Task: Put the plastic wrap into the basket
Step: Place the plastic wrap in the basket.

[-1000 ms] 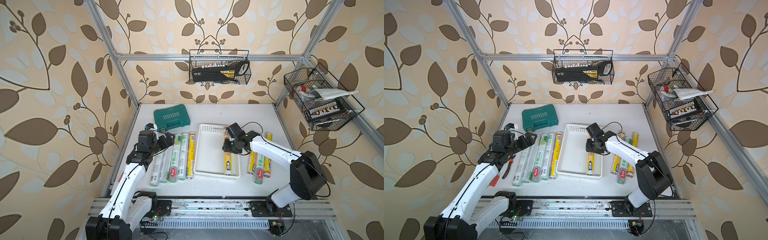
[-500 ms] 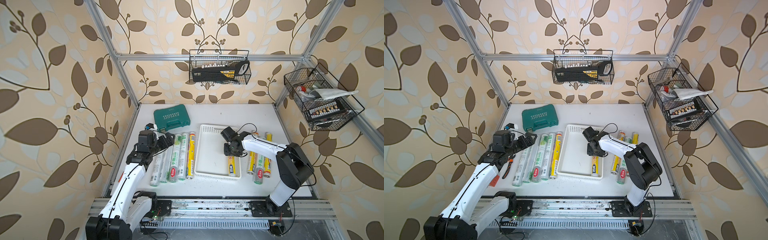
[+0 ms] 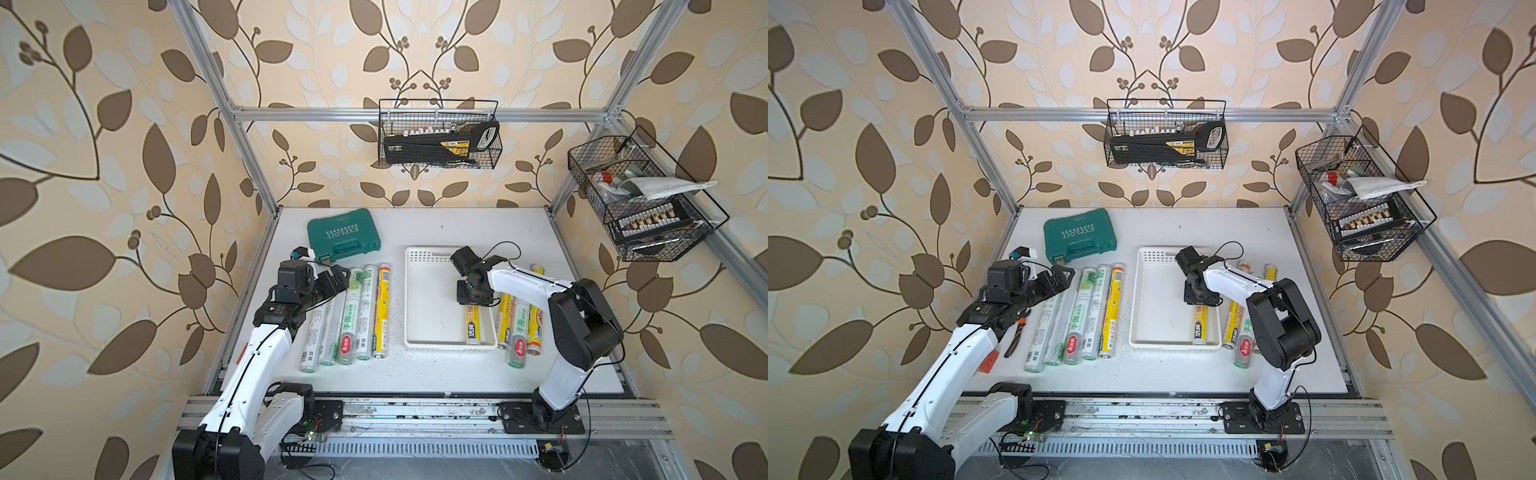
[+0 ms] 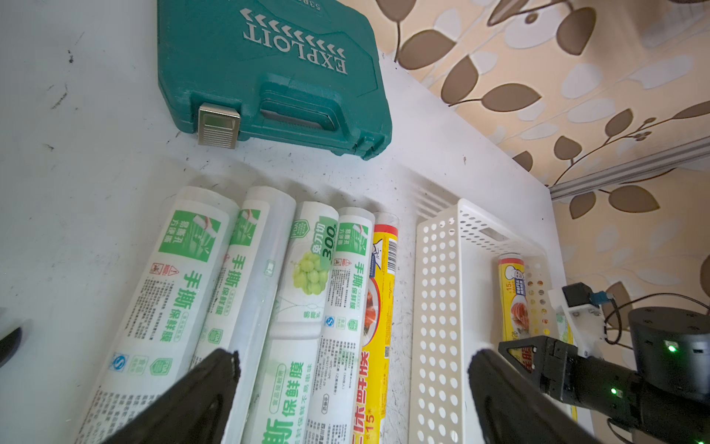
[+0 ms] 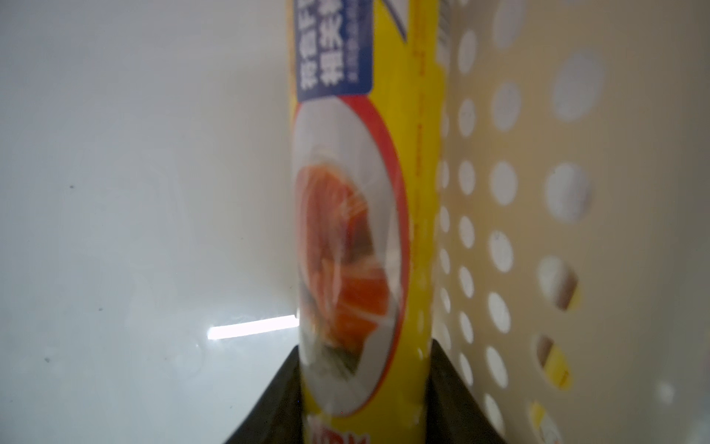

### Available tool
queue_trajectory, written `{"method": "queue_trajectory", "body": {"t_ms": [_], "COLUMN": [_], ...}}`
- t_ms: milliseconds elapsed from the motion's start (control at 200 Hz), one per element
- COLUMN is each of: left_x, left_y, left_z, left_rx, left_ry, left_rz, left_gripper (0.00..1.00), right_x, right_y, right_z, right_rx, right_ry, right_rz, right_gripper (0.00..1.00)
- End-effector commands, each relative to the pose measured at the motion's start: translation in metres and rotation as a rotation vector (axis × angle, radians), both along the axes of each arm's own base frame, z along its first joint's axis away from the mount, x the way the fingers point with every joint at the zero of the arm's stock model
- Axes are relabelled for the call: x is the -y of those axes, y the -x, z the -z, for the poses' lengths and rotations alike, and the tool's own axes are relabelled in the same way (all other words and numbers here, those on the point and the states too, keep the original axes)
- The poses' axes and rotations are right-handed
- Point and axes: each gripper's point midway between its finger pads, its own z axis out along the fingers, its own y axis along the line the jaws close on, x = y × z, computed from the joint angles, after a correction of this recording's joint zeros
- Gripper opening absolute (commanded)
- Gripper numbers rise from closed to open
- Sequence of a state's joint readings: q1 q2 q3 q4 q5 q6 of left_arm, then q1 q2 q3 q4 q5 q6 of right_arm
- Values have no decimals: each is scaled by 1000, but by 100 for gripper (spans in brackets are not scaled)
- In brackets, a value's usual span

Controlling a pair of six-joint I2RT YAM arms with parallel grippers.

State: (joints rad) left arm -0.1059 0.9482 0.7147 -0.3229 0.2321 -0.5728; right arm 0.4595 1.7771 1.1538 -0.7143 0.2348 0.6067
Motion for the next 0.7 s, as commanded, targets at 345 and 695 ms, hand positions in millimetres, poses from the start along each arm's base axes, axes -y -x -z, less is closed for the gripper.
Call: {"method": "queue_trajectory", "body": {"t_ms": [345,695], "left_x": [0,8], "left_y": [-1,1], "left_z": [-4,-8], "left_rx": [26,14], "left_ry": [-11,37], "left_rz": [5,29], "left_gripper": [99,99], "right_x": [7,3], "right_y": [1,10], "right_z": [-10,-64], "right_rx": [-9,108], "right_ry": [57,-14], "right_rz": [-48,-96], "right_gripper": [58,58]}}
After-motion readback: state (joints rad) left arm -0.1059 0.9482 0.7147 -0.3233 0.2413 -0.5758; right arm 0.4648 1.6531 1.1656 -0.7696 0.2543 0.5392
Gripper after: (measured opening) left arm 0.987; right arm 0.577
